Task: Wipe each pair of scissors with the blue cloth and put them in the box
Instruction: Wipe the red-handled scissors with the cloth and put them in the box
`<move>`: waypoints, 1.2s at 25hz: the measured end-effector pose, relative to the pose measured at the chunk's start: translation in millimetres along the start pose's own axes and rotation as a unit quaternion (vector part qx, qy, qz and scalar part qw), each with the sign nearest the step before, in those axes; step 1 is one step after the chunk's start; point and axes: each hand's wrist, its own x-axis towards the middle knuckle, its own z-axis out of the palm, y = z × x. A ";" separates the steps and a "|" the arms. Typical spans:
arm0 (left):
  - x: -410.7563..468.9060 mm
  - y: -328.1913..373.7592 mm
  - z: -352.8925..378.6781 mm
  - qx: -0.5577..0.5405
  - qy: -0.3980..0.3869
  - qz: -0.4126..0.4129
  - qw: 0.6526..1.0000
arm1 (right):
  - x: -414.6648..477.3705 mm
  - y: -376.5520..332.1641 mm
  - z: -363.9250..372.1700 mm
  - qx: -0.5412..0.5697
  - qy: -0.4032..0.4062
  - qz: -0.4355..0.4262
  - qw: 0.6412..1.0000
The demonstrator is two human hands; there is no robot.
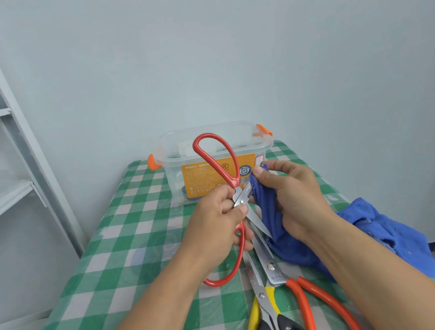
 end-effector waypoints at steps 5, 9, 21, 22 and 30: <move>-0.4 0.7 1.1 -0.003 -0.007 0.001 1.000 | -0.7 -1.5 -0.8 -0.024 0.004 -0.015 1.000; -0.2 -1.0 0.0 0.005 -0.006 -0.008 1.000 | -3.0 -2.5 -2.3 -0.008 0.001 0.003 1.000; -0.4 3.2 -5.9 -0.034 0.002 -0.009 0.999 | 4.0 -1.4 -12.7 0.006 -0.011 -0.068 0.998; -0.6 3.2 -5.7 -0.036 0.002 -0.010 0.999 | 2.4 -1.5 -12.5 -0.001 -0.030 -0.065 0.997; 2.1 0.8 -4.5 -0.044 0.002 -0.016 0.999 | -4.3 1.4 -11.1 -0.086 -0.090 -0.120 0.985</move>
